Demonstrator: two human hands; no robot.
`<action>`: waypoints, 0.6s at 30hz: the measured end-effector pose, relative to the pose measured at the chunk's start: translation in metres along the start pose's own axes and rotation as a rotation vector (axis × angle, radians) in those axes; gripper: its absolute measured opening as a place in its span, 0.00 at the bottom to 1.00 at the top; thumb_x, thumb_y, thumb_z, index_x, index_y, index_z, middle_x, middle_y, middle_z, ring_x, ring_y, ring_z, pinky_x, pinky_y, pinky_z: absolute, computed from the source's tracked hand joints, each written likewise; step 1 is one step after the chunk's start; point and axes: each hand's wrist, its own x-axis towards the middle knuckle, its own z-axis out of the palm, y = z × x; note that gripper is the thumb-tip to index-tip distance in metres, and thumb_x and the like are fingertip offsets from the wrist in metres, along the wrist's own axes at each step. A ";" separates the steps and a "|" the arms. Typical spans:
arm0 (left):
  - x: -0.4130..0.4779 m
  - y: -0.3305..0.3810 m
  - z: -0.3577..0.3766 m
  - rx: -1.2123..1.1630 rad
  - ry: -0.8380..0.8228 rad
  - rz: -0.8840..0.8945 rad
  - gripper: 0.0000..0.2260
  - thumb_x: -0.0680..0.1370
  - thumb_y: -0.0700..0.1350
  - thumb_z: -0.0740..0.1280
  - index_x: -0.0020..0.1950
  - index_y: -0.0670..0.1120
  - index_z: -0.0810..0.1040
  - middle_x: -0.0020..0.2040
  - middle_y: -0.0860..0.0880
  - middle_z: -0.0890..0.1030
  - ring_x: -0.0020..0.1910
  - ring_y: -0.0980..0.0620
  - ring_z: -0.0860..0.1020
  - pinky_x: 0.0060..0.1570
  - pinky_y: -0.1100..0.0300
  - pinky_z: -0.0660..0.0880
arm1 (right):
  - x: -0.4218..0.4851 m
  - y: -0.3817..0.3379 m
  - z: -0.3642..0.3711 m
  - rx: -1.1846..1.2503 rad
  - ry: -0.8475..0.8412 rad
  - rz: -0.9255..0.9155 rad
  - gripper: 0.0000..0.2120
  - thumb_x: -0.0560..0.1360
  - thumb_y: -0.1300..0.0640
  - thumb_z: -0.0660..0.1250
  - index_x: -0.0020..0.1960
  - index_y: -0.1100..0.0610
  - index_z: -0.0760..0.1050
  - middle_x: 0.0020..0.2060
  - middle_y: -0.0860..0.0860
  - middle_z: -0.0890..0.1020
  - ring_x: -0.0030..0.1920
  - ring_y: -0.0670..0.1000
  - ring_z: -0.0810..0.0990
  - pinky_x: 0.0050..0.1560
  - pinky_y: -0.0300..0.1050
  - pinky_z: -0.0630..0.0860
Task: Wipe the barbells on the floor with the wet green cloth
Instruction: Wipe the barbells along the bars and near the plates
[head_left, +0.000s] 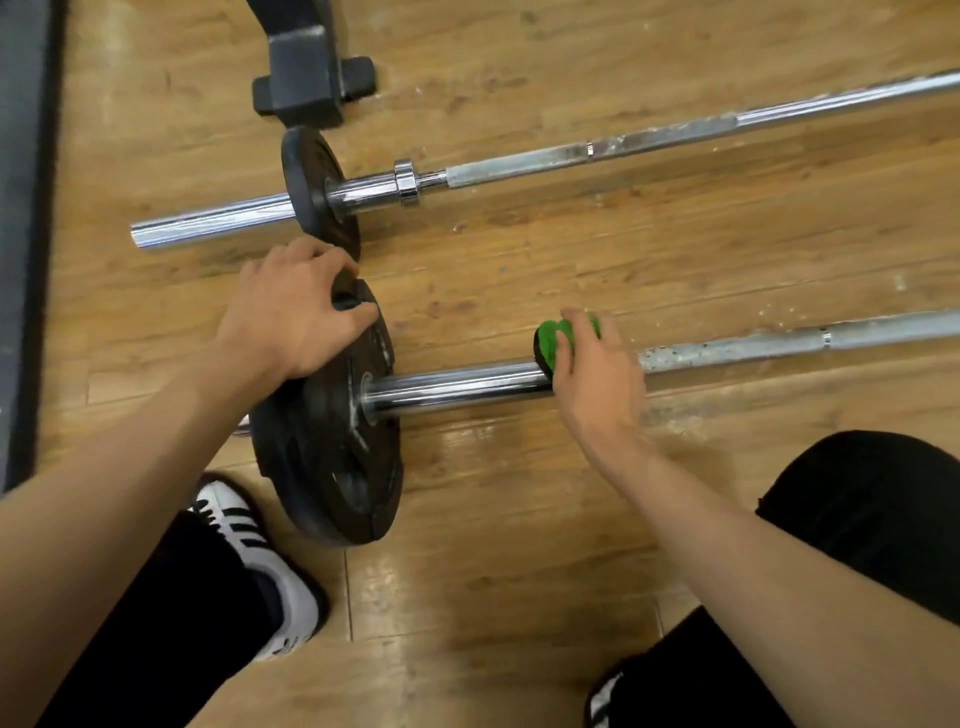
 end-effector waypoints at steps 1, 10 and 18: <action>0.002 -0.002 0.001 0.012 -0.011 0.011 0.23 0.80 0.60 0.67 0.71 0.49 0.77 0.72 0.43 0.73 0.71 0.38 0.70 0.68 0.40 0.65 | -0.020 0.000 0.004 0.021 0.052 -0.001 0.15 0.83 0.61 0.64 0.70 0.58 0.75 0.65 0.61 0.77 0.62 0.64 0.79 0.58 0.54 0.76; 0.006 -0.007 0.007 0.081 -0.016 0.015 0.28 0.80 0.64 0.64 0.75 0.51 0.73 0.76 0.42 0.72 0.74 0.38 0.69 0.71 0.41 0.66 | 0.014 0.000 0.008 -0.067 -0.021 0.008 0.17 0.83 0.55 0.62 0.70 0.56 0.75 0.59 0.62 0.80 0.52 0.66 0.80 0.45 0.51 0.70; -0.035 0.005 0.014 0.050 -0.030 -0.052 0.39 0.71 0.71 0.53 0.77 0.52 0.71 0.81 0.42 0.65 0.77 0.37 0.66 0.71 0.40 0.67 | -0.047 0.009 0.014 -0.033 0.072 -0.054 0.18 0.83 0.59 0.62 0.72 0.59 0.73 0.70 0.65 0.73 0.71 0.66 0.72 0.78 0.59 0.59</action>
